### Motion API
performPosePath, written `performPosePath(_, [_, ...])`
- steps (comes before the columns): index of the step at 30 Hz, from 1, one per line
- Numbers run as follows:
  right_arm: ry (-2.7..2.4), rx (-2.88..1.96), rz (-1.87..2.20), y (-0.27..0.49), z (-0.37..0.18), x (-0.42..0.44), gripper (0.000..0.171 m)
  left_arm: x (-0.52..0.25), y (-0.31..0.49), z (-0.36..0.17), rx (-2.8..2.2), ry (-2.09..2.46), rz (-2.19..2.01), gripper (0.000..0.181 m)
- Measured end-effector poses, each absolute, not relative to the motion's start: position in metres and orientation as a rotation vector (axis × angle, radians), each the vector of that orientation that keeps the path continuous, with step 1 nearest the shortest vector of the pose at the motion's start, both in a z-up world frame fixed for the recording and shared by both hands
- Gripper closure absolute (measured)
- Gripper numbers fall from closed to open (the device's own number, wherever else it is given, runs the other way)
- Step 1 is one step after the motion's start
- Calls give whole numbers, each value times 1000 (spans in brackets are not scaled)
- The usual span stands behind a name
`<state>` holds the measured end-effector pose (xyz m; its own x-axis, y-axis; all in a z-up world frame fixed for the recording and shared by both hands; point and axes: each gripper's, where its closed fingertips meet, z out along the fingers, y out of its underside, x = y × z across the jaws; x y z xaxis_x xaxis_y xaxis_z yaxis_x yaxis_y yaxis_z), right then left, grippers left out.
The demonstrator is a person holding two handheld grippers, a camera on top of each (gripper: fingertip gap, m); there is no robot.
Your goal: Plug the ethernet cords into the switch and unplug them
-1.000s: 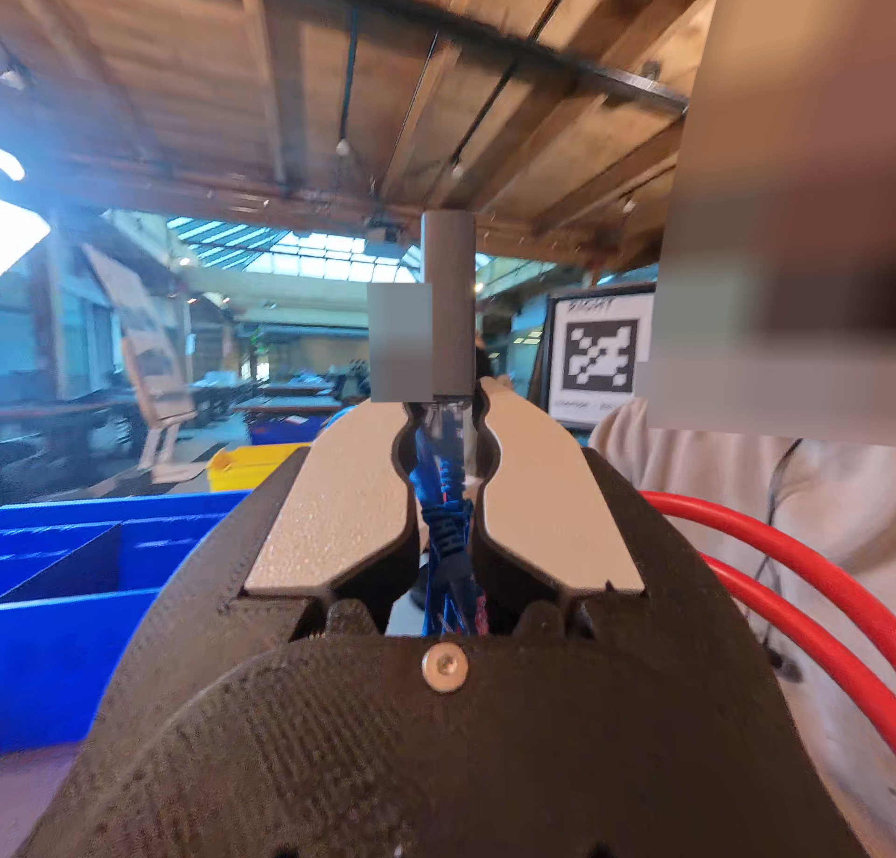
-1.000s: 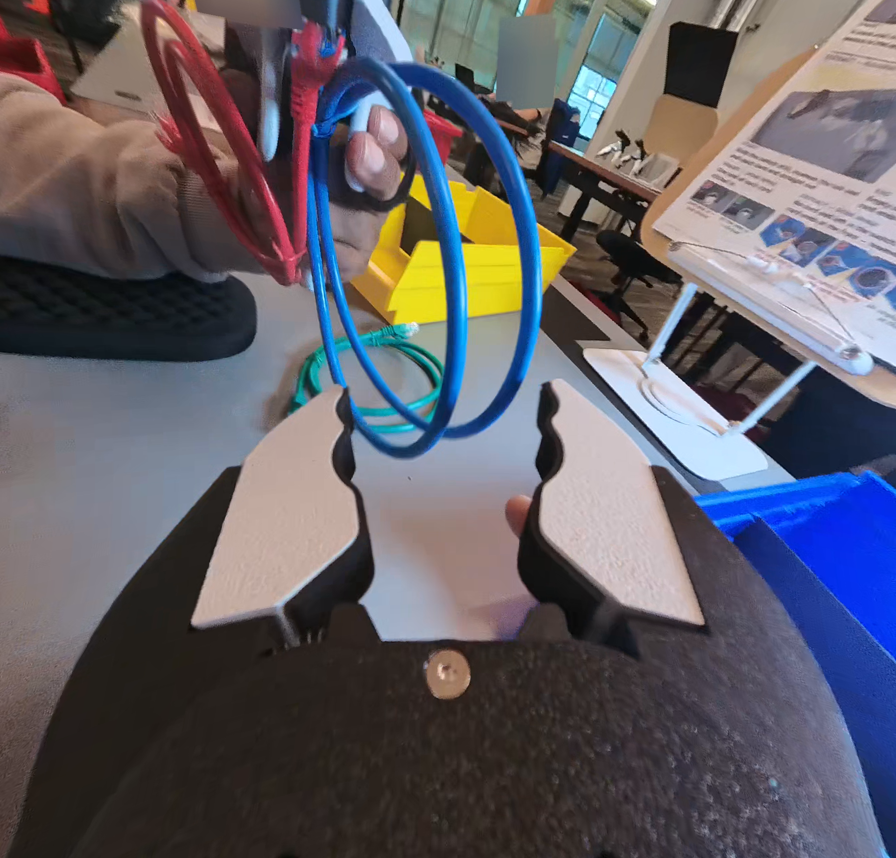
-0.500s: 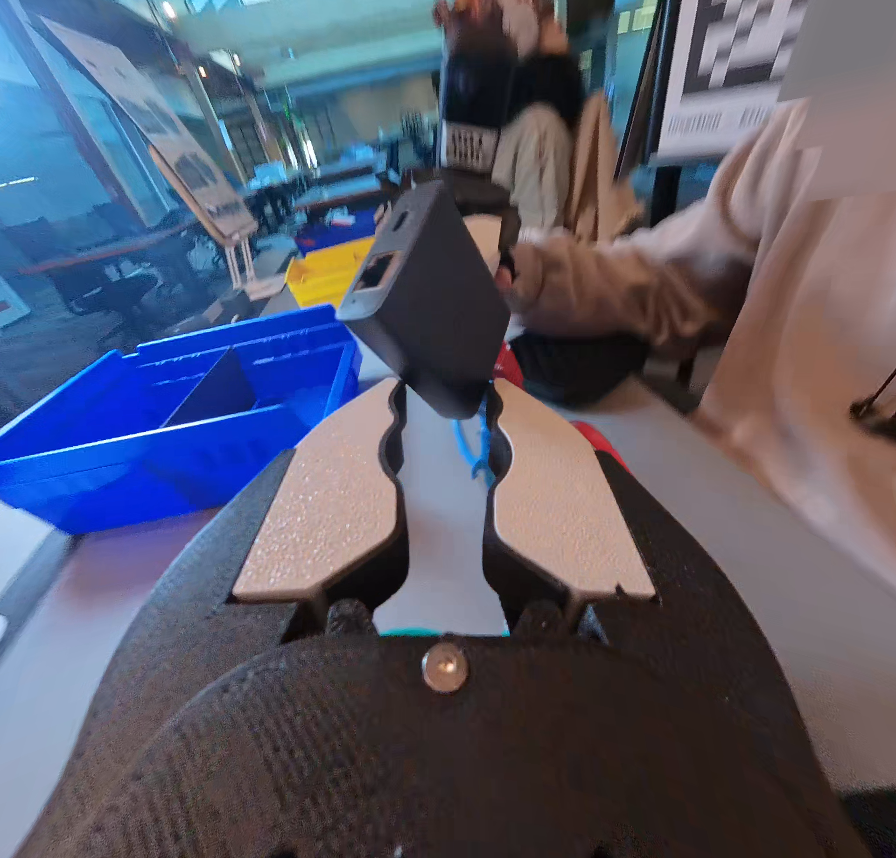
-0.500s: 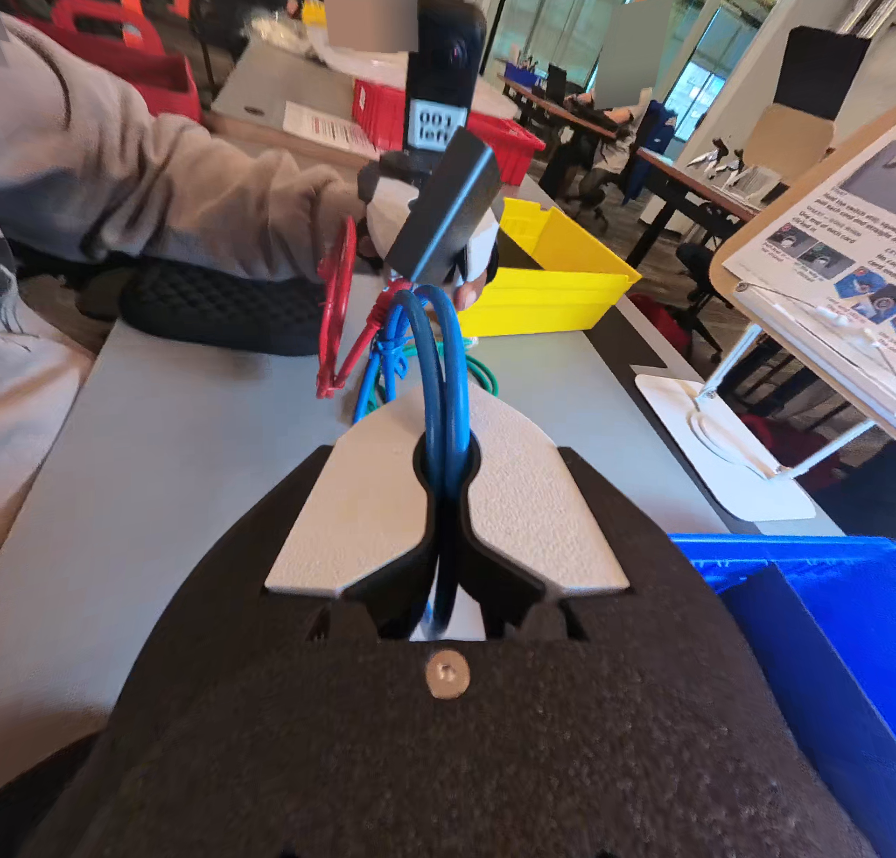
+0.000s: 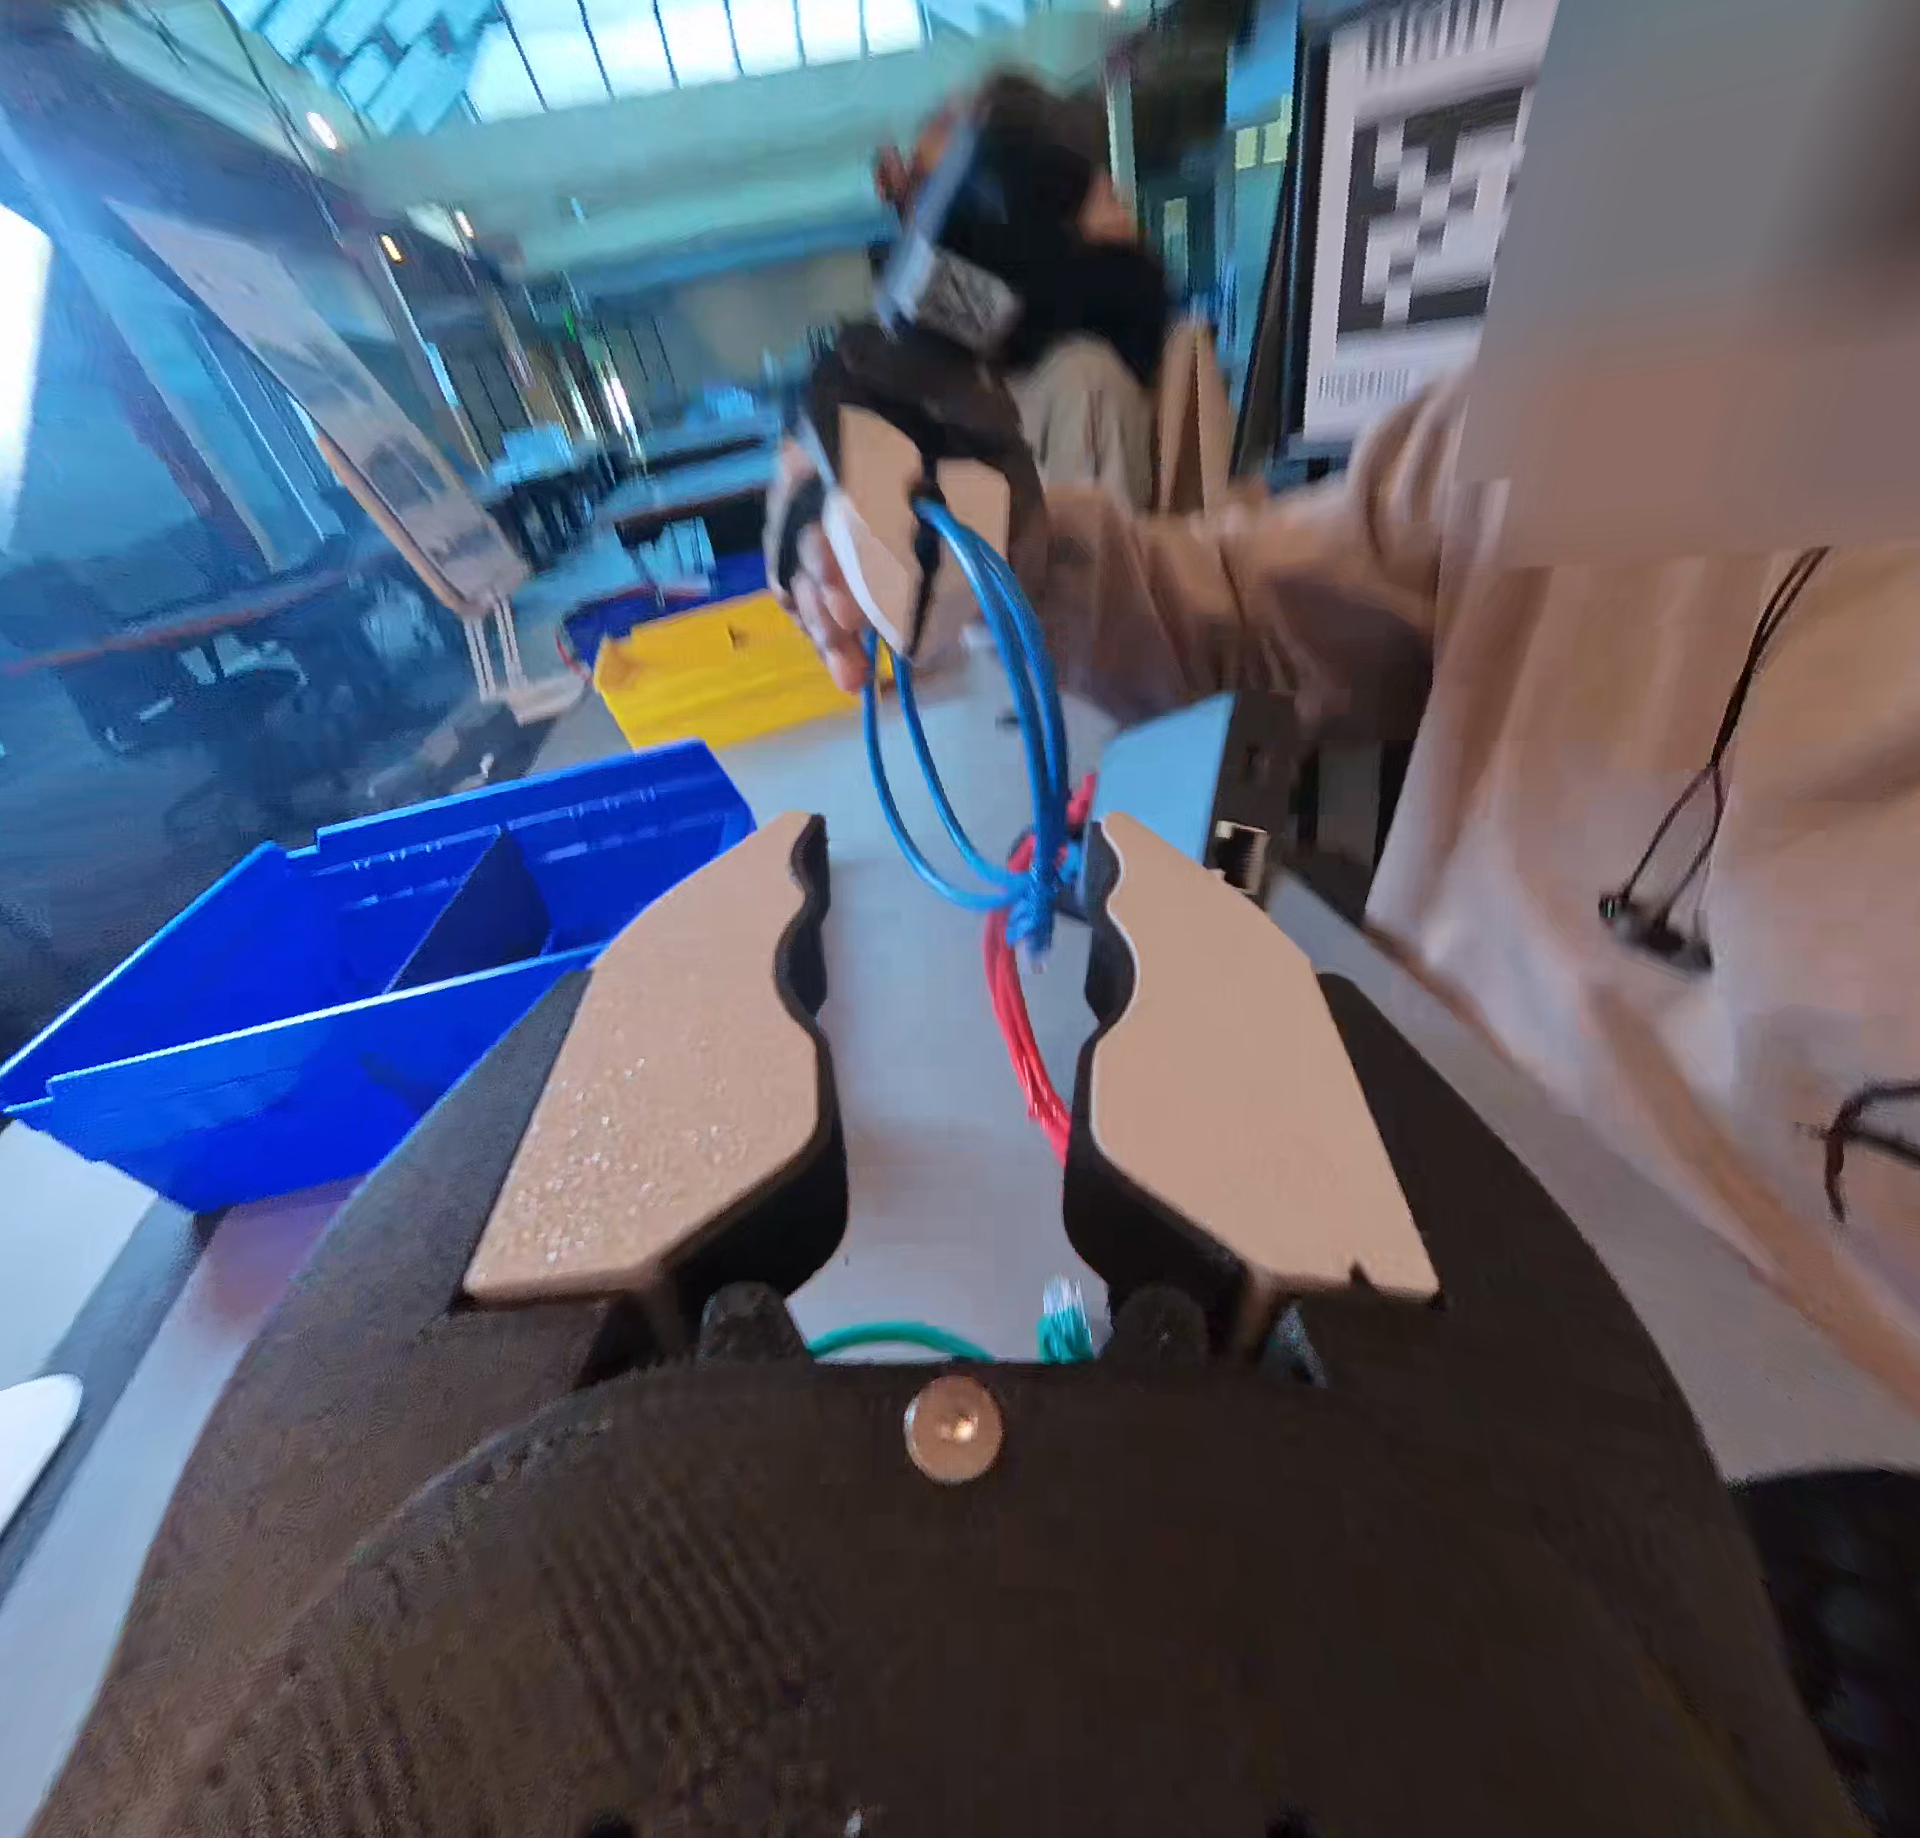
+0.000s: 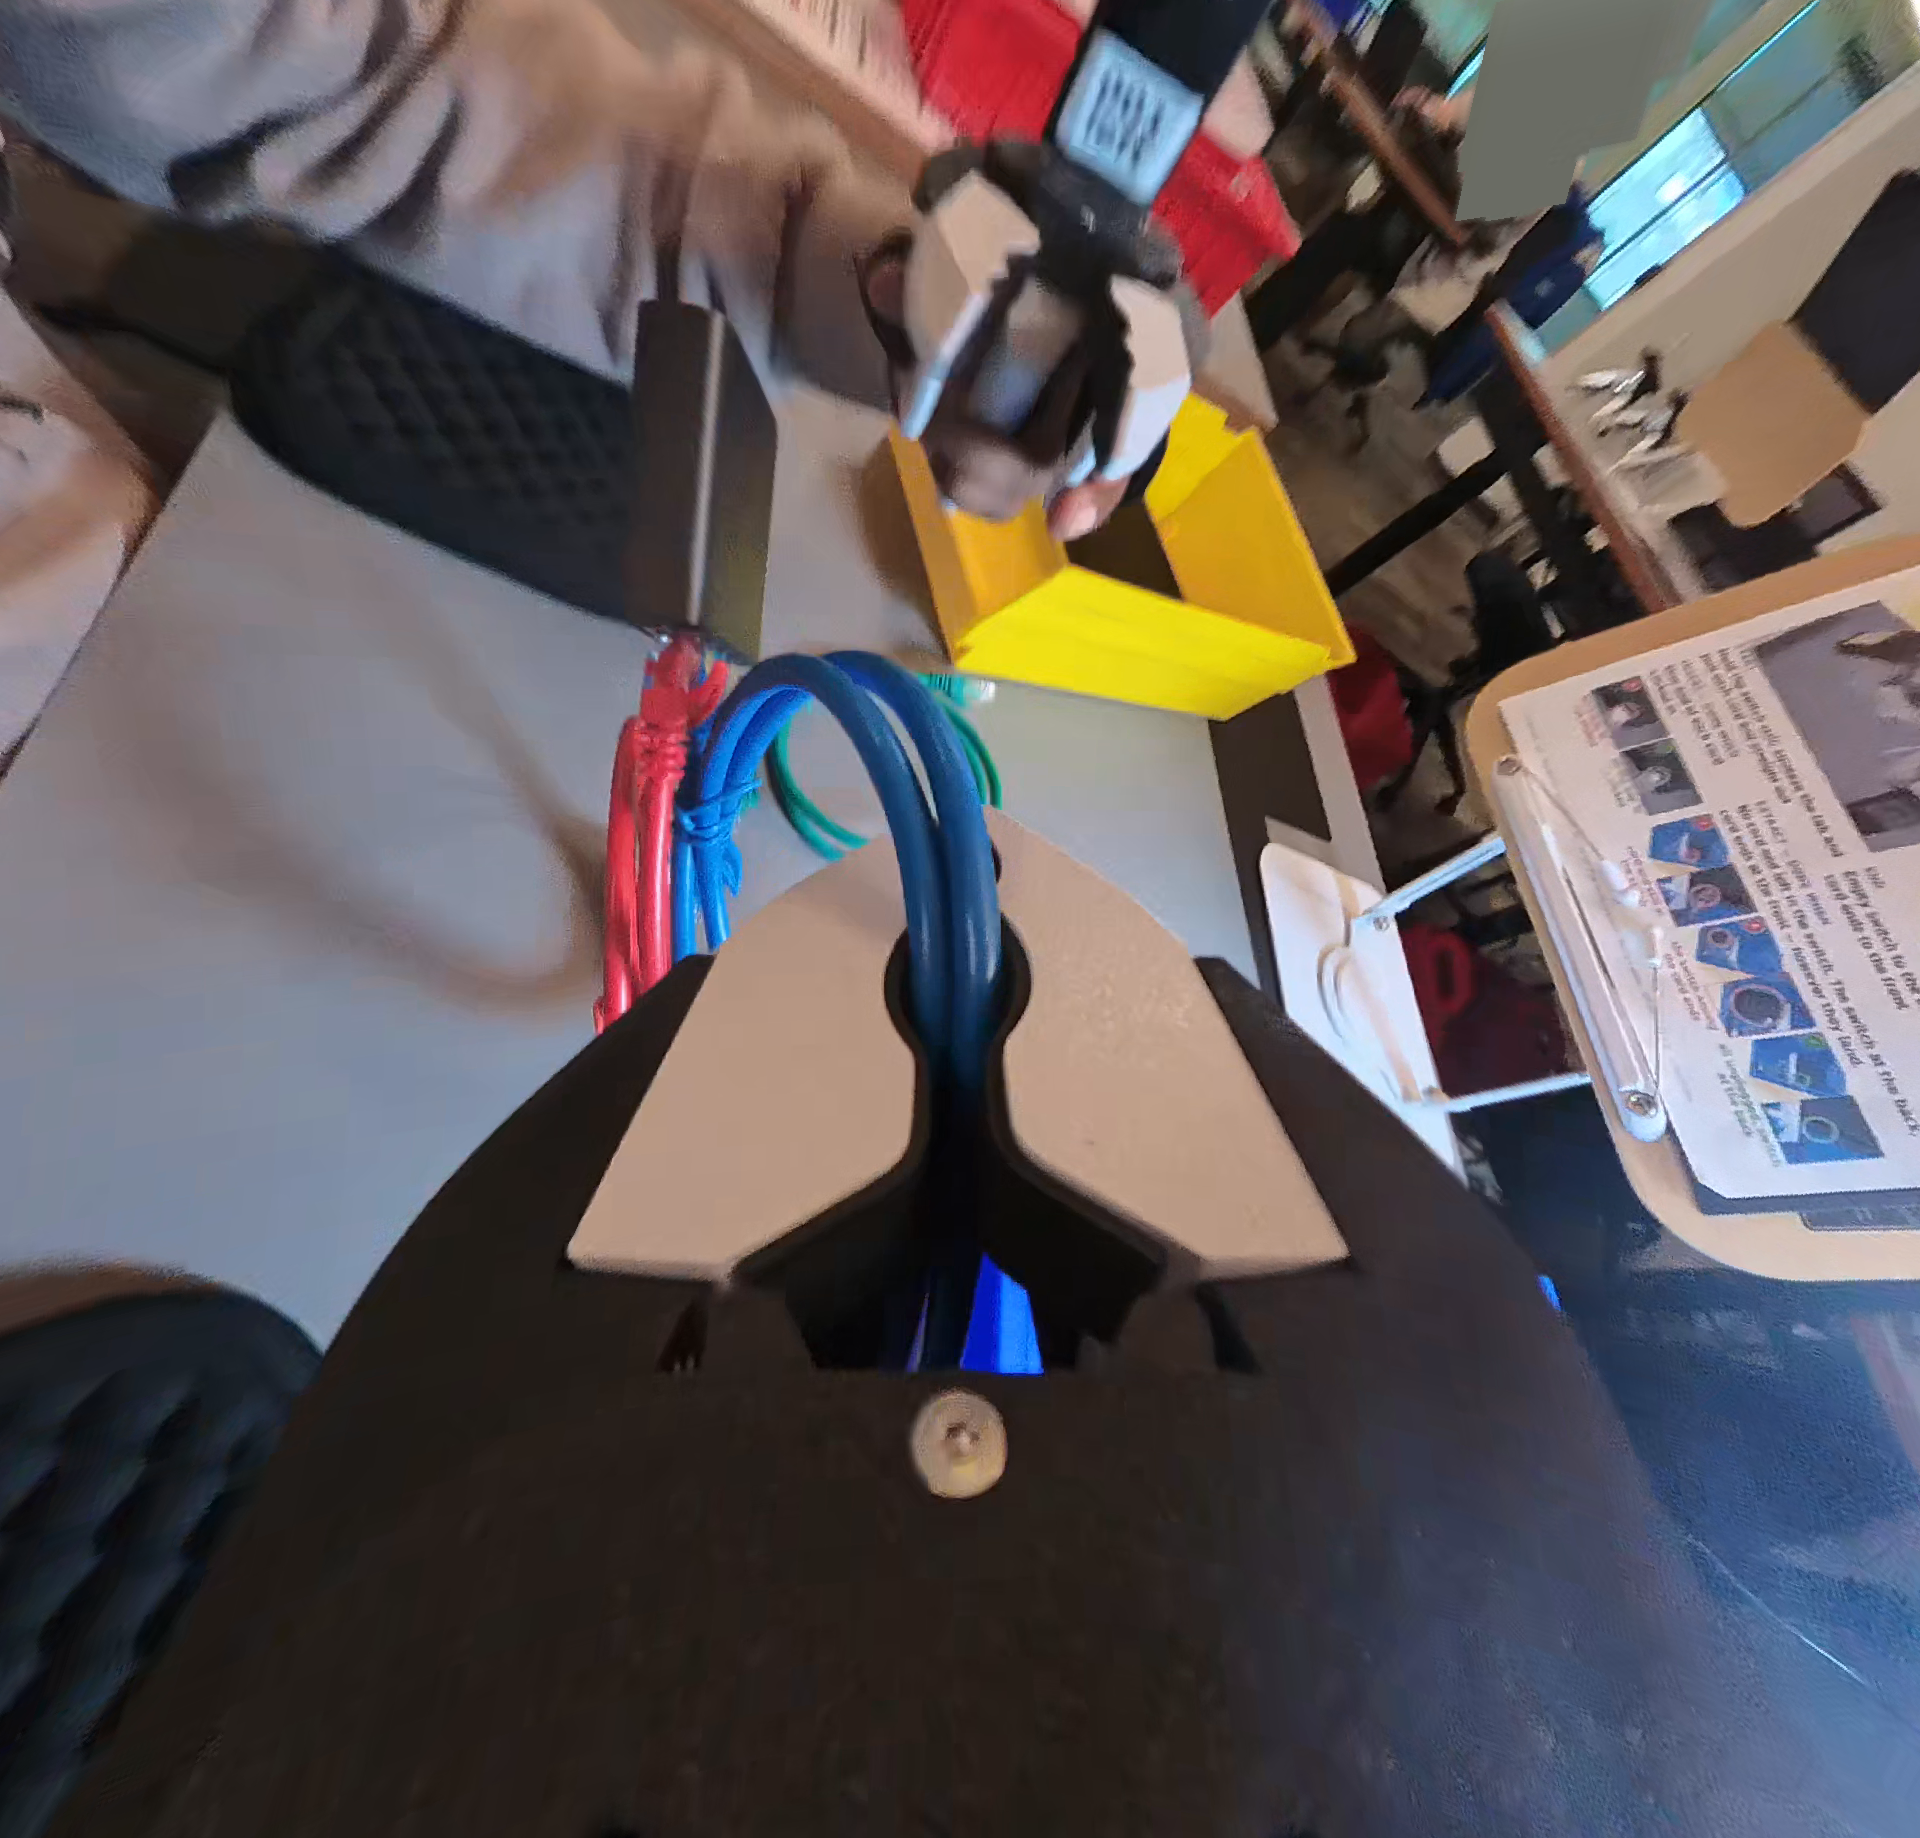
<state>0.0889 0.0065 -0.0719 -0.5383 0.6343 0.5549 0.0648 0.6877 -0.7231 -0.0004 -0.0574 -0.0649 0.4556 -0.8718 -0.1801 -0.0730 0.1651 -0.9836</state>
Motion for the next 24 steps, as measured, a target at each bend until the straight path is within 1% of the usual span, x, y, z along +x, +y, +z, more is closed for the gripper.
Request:
performPosePath(2, [-2086,-552,786,9,-73,85,170,20,-68,-72,-1347,1078,-647,128])
performPosePath(4, [-2117,-572,740,15,-70,80,170,38,-77,-78,-1369,1166,-593,127])
performPosePath(5, [-2130,-582,710,19,-69,77,170,43,-73,-84,-1392,1198,-495,125])
performPosePath(7, [-2165,-589,666,22,-70,73,170,40,-54,-99,-1460,1247,-200,139])
performPosePath(9, [-2188,-593,651,22,-69,68,170,38,-39,-107,-1484,1268,9,154])
performPosePath(11, [-2201,-595,628,21,-66,63,170,37,-29,-112,-1501,1274,118,155])
performPosePath(14, [-2152,-595,597,26,-57,57,168,35,-26,-111,-1504,1253,147,159])
performPosePath(16, [-2034,-640,516,46,-44,54,162,26,-22,-104,-1493,1196,176,159])
performPosePath(17, [-1946,-685,450,62,-34,55,154,19,-21,-100,-1495,1159,177,159])
performPosePath(19, [-1817,-801,434,82,-14,71,128,3,-16,-97,-1498,1100,202,160])
performPosePath(20, [-1725,-835,432,91,-1,82,126,-5,-14,-96,-1496,1075,206,160])
performPosePath(22, [-1583,-807,445,90,16,102,132,-16,-11,-95,-1485,1034,192,160])
performPosePath(24, [-1655,-787,570,59,-8,104,139,-20,-8,-94,-1464,1020,185,160])
